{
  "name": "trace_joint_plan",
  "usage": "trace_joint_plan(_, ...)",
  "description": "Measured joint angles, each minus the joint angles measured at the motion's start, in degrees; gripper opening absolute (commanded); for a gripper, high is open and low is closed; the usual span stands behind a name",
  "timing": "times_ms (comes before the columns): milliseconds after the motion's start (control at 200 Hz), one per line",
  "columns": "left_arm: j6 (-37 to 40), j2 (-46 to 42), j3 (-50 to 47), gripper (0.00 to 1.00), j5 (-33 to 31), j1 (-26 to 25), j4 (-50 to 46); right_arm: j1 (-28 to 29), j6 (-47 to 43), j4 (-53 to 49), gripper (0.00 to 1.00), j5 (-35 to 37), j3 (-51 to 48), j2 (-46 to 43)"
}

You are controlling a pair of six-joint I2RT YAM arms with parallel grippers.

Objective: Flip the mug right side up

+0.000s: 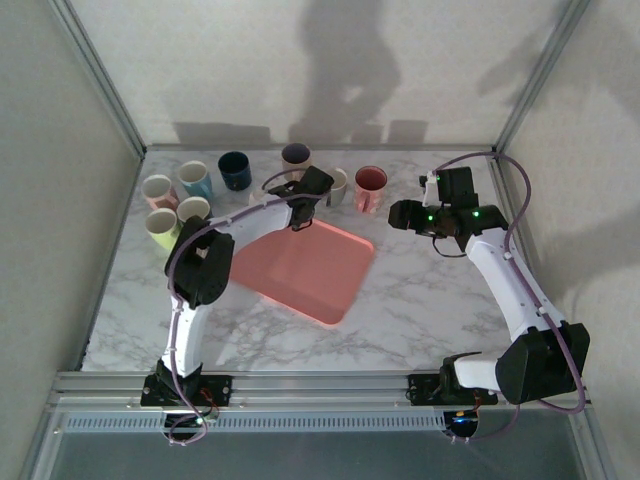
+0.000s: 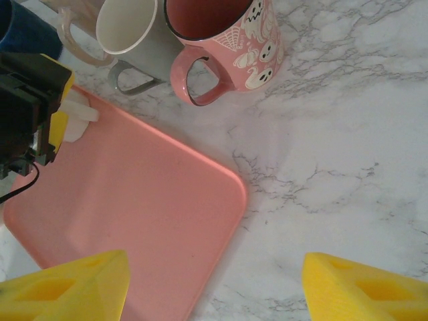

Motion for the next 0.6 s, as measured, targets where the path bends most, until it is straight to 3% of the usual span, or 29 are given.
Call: trace_joint_plan(601, -3.96, 3.26, -1.33, 0.5, -4.17, 0.92, -2.29, 0.0, -0.02, -0.15, 0.69, -0.17, 1.29, 0.0)
